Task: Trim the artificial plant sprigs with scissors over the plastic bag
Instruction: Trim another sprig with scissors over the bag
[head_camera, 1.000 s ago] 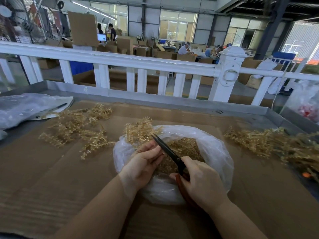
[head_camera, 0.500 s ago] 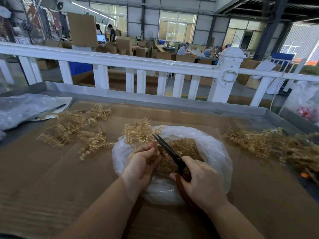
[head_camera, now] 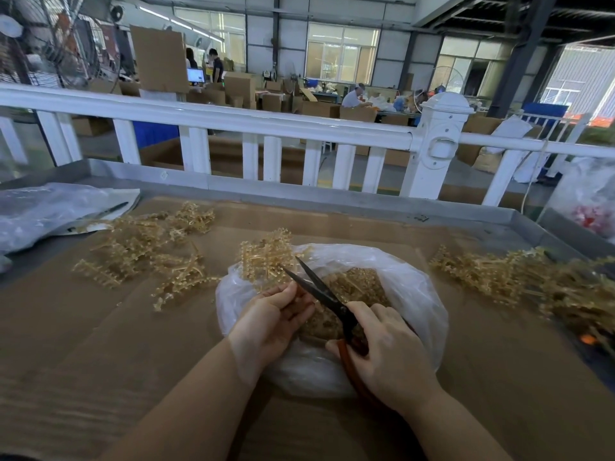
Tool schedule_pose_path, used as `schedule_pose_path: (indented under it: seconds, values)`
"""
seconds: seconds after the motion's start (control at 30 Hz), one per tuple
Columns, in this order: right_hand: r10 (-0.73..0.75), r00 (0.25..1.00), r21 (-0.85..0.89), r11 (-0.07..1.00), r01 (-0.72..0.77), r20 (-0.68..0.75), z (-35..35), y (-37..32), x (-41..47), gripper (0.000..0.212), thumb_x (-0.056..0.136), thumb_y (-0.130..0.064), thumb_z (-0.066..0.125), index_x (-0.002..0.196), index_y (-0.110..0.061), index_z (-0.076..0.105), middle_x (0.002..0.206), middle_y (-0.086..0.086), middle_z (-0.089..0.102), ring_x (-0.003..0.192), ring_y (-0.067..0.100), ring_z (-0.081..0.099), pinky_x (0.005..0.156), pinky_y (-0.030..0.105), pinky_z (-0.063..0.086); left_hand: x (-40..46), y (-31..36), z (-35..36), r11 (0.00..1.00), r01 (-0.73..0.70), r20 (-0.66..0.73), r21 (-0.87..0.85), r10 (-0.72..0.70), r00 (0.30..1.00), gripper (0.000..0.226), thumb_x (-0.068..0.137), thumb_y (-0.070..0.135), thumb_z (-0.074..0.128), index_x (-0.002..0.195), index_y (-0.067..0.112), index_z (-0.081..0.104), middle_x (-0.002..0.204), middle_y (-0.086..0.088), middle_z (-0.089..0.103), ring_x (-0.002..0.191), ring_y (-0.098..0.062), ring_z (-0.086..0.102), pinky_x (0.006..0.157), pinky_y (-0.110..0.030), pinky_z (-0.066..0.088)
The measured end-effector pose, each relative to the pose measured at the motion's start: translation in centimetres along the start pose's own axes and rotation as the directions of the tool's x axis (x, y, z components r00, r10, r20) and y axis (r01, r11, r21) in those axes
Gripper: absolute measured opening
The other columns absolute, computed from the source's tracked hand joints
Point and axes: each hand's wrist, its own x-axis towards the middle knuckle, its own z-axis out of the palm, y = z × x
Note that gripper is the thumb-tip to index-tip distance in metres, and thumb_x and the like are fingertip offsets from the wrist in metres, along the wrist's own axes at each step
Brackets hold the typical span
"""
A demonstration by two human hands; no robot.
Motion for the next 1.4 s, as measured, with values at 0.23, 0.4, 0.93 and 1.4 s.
schedule_pose_path:
  seconds: [0.23,0.4,0.93,1.4]
  values:
    - [-0.026,0.997,-0.048,0.998,0.030,0.072,-0.05,-0.25,0.07,0.061,0.085,-0.068,0.041,0.132,-0.029,0.047,0.111,-0.010,0.055,0.106,0.011,0.048,0.086,0.025,0.046,-0.33,0.27,-0.16,0.997,0.054,-0.013,-0.059,-0.054,0.998,0.025,0.098,0.002,0.039,0.085,0.000,0.061,0.071,-0.011,0.070,0.079,-0.022,0.062,0.071,-0.032,0.049]
    - [-0.016,0.997,-0.063,0.998,0.021,0.070,0.06,-0.38,0.15,0.060,0.087,-0.068,0.038,0.134,-0.030,0.045,0.115,-0.011,0.056,0.107,0.009,0.048,0.086,0.022,0.043,-0.51,0.31,-0.21,0.995,0.063,-0.027,-0.078,-0.066,0.997,0.020,0.095,-0.001,0.043,0.085,0.001,0.061,0.065,-0.010,0.069,0.075,-0.020,0.058,0.074,-0.032,0.049]
    - [-0.059,0.997,-0.065,0.996,0.062,0.041,-0.40,-0.86,0.29,0.050,0.089,-0.062,0.046,0.121,-0.025,0.055,0.099,-0.006,0.064,0.090,0.011,0.057,0.077,0.022,0.046,0.00,0.01,-0.35,0.997,0.044,-0.022,-0.061,-0.045,0.999,0.011,0.090,-0.003,0.051,0.086,0.005,0.056,0.070,-0.009,0.068,0.060,-0.015,0.065,0.068,-0.031,0.051]
    - [-0.073,0.997,-0.036,0.997,0.074,0.023,-0.06,-0.68,0.41,0.050,0.088,-0.061,0.048,0.118,-0.022,0.058,0.092,-0.004,0.067,0.084,0.013,0.061,0.073,0.025,0.049,0.10,-0.07,-0.51,0.998,0.036,0.030,-0.055,-0.034,0.999,0.012,0.092,-0.002,0.049,0.089,0.002,0.059,0.068,-0.008,0.070,0.058,-0.014,0.069,0.060,-0.030,0.056]
